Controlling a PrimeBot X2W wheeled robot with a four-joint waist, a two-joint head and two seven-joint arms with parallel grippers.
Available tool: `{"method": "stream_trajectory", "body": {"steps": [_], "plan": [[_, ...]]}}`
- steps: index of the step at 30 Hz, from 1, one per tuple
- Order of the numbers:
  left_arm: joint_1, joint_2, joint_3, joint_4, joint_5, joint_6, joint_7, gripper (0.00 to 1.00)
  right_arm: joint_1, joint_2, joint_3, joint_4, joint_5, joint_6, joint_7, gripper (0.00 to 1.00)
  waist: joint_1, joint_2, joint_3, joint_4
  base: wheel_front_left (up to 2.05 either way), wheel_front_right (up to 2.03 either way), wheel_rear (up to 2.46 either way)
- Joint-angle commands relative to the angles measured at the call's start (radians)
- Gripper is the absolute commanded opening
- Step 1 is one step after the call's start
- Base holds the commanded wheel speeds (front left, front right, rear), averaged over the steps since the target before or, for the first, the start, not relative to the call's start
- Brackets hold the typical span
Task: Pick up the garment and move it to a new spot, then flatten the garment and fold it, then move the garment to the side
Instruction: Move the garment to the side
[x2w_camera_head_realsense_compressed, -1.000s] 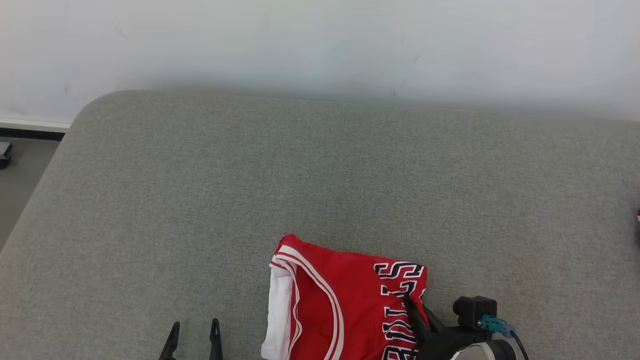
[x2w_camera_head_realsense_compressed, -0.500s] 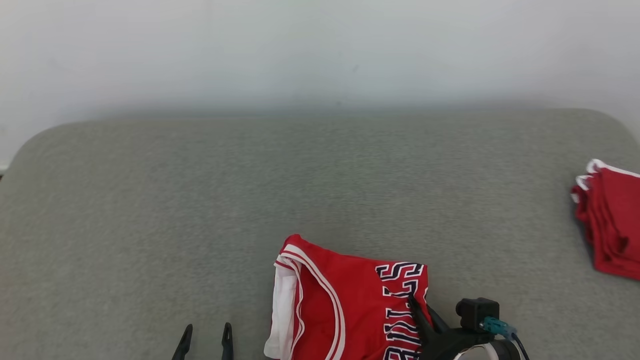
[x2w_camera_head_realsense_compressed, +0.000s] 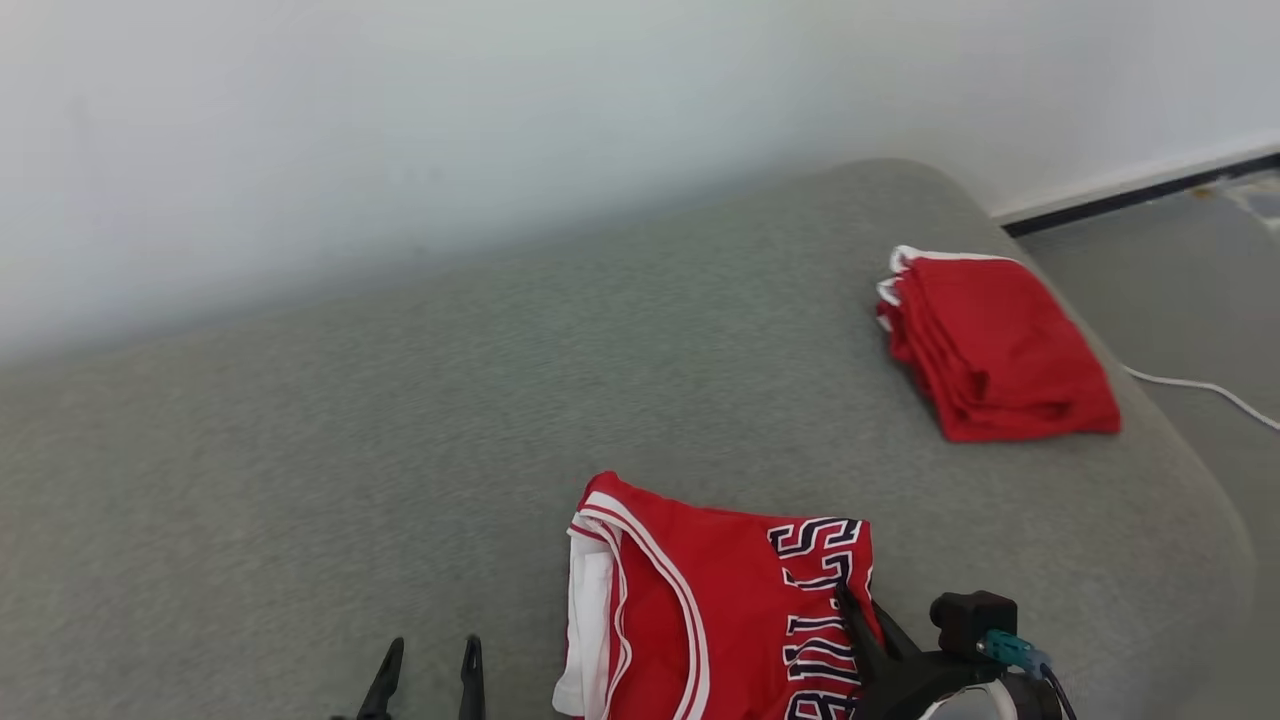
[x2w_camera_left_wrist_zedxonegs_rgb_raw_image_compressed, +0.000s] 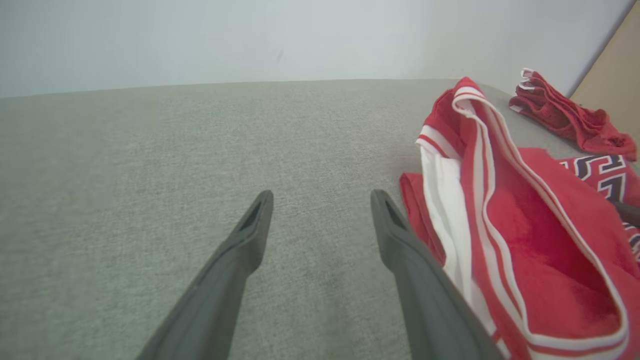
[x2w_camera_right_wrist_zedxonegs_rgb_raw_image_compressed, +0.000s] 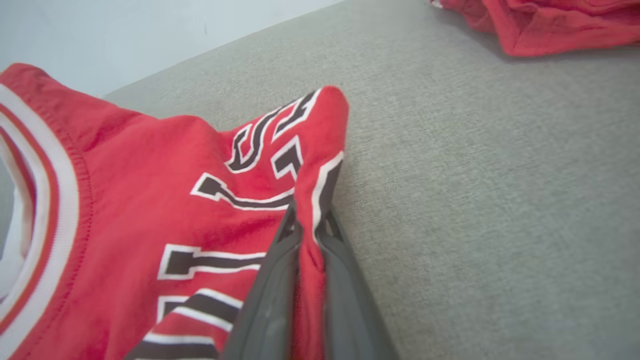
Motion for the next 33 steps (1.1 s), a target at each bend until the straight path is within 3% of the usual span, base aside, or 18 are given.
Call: {"method": "stream_trajectory", "body": {"steps": [1, 6, 15, 22, 27, 33], "plan": [[-0.015, 0.001, -0.006, 0.001, 0.004, 0.0, -0.003, 1.0, 0.0, -0.004, -0.006, -0.004, -0.005, -0.003, -0.004, 0.0, 0.0, -0.0001, 0.002, -0.163, 0.0, 0.0, 0.0], [-0.054, 0.001, -0.028, 0.011, 0.014, -0.015, -0.003, 1.0, 0.006, -0.013, -0.043, -0.031, 0.002, -0.003, -0.004, 0.0, 0.0, -0.0001, 0.036, -0.236, 0.0, 0.0, 0.0], [-0.152, 0.002, -0.081, 0.063, 0.031, -0.054, -0.003, 1.0, 0.055, 0.002, -0.147, -0.124, -0.039, -0.003, -0.004, 0.0, 0.0, -0.0001, 0.089, -0.258, 0.0, 0.0, 0.0], [-0.152, 0.002, -0.087, 0.066, 0.033, -0.054, -0.003, 1.0, 0.065, 0.014, -0.175, -0.173, -0.069, -0.003, -0.004, 0.0, 0.0, -0.0001, 0.098, -0.26, 0.0, 0.0, 0.0], [-0.132, 0.002, -0.068, 0.048, 0.037, -0.043, -0.003, 1.0, 0.028, 0.02, -0.157, -0.234, -0.079, -0.003, -0.004, 0.0, 0.0, -0.0001, 0.097, -0.257, 0.0, 0.0, 0.0], [-0.092, 0.002, -0.035, 0.015, 0.077, -0.017, -0.003, 1.0, -0.134, -0.019, -0.051, -0.225, -0.09, -0.003, 0.007, 0.0, 0.0, -0.0001, 0.109, -0.252, 0.0, 0.0, 0.0]]}}
